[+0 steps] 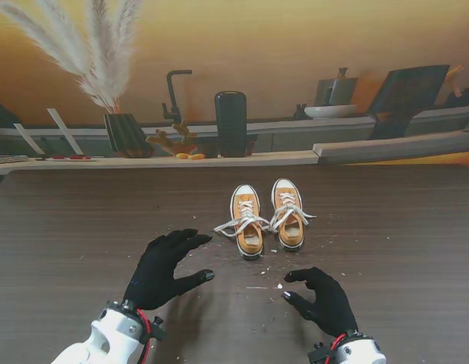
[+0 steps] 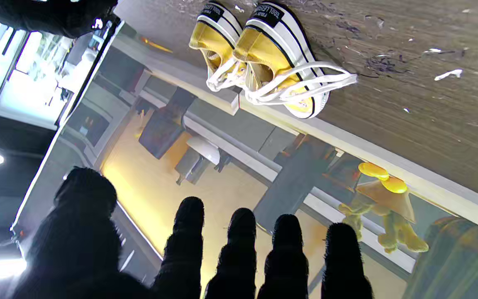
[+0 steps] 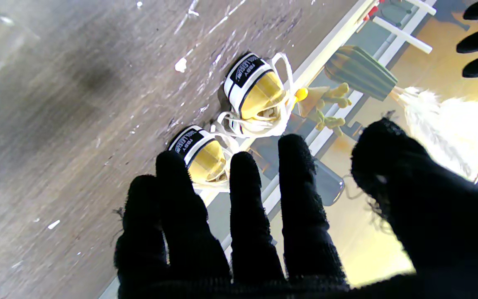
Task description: Tie the shoelaces into a bow on the shoes
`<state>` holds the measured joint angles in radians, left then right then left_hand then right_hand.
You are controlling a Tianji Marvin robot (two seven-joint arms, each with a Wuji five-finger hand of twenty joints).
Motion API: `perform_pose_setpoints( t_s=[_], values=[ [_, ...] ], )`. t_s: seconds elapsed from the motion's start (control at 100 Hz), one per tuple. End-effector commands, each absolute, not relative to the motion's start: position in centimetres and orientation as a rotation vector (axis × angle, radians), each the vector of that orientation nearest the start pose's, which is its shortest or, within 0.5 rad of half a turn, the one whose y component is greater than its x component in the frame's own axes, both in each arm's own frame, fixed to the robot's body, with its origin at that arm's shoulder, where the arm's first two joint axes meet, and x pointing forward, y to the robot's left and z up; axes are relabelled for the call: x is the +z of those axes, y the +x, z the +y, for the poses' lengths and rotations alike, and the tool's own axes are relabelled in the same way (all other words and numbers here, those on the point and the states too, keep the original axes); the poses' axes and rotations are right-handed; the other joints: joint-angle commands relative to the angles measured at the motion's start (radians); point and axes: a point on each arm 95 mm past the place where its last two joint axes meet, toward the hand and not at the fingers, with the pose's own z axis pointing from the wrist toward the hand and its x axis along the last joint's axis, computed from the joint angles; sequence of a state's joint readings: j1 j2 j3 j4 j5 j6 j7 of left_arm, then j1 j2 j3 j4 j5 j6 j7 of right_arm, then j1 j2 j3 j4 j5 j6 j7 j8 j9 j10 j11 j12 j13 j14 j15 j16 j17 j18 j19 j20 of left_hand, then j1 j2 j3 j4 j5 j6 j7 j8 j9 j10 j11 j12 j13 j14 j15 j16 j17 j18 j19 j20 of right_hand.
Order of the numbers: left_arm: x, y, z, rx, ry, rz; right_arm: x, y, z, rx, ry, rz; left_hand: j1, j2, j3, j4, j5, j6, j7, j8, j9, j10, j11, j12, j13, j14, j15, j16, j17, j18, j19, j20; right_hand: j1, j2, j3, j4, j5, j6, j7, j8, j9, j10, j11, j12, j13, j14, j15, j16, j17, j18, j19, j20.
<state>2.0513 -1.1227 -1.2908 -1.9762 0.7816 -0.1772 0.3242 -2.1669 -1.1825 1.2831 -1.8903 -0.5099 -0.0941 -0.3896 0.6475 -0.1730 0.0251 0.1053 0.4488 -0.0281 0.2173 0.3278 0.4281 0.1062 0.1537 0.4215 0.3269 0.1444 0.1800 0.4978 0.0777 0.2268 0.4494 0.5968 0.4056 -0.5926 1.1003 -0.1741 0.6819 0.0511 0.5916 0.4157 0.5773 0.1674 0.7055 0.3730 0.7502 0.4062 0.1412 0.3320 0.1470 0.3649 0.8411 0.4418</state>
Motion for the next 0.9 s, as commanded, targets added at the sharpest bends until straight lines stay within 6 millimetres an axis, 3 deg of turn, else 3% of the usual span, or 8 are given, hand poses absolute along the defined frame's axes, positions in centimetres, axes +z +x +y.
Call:
perform_pose_setpoints(
  t_s=[0.0, 0.22, 0.39, 0.89],
  values=[
    [-31.5, 25.4, -3.2, -1.956, -1.406, 1.158, -36.6, 22.4, 2.0, -2.360, -2.332, -1.129, 0.028, 0.014, -0.001, 0.012, 0.025, 0.043, 0.004, 0.008, 0.017, -0.007, 0.009, -0.019, 0.028, -0.021, -0.014, -0.033, 0.009, -0.002, -0.023, -0.018, -0.046, 0.015, -0.047, 0.023, -0.026, -0.035, -0.010, 0.023, -0.038, -0.030, -0.025, -0.018, -0.039, 0.002, -0.026, -0.027, -0.016, -0.071, -0.021, -0.020],
    [-34.2, 23.8, -1.7, -1.980, -1.487, 1.095, -37.2, 22.6, 2.8, -2.347, -2.285, -1.223, 0.044, 0.020, 0.014, 0.018, 0.031, 0.052, 0.006, 0.002, 0.023, -0.004, 0.007, -0.029, 0.032, -0.018, -0.021, -0.052, 0.012, 0.006, -0.049, -0.034, -0.061, 0.019, -0.075, 0.022, -0.038, -0.053, -0.010, 0.025, -0.047, -0.044, -0.055, -0.031, -0.063, -0.012, -0.036, -0.051, -0.031, -0.090, -0.055, -0.044],
    [-35.9, 23.6, -0.9, -1.975, -1.528, 1.058, -37.6, 22.8, 2.9, -2.352, -2.272, -1.252, 0.049, 0.015, 0.020, 0.020, 0.032, 0.053, 0.006, -0.006, 0.020, -0.004, 0.003, -0.041, 0.023, -0.019, -0.037, -0.077, 0.015, 0.007, -0.082, -0.050, -0.069, 0.022, -0.086, 0.023, -0.054, -0.069, -0.013, 0.024, -0.062, -0.056, -0.077, -0.040, -0.087, -0.026, -0.043, -0.058, -0.052, -0.112, -0.076, -0.062],
    [-36.8, 23.9, -0.5, -1.931, -1.579, 1.078, -37.5, 22.7, 1.6, -2.364, -2.322, -1.244, 0.041, 0.022, 0.024, 0.021, 0.005, 0.058, -0.004, -0.020, -0.009, -0.009, -0.007, -0.058, -0.007, -0.016, -0.056, -0.104, 0.025, 0.014, -0.193, -0.068, -0.074, 0.029, -0.103, 0.024, -0.089, -0.087, -0.015, 0.018, -0.085, -0.064, -0.106, -0.051, -0.119, -0.032, -0.056, -0.084, -0.074, -0.130, -0.095, -0.102]
  ],
)
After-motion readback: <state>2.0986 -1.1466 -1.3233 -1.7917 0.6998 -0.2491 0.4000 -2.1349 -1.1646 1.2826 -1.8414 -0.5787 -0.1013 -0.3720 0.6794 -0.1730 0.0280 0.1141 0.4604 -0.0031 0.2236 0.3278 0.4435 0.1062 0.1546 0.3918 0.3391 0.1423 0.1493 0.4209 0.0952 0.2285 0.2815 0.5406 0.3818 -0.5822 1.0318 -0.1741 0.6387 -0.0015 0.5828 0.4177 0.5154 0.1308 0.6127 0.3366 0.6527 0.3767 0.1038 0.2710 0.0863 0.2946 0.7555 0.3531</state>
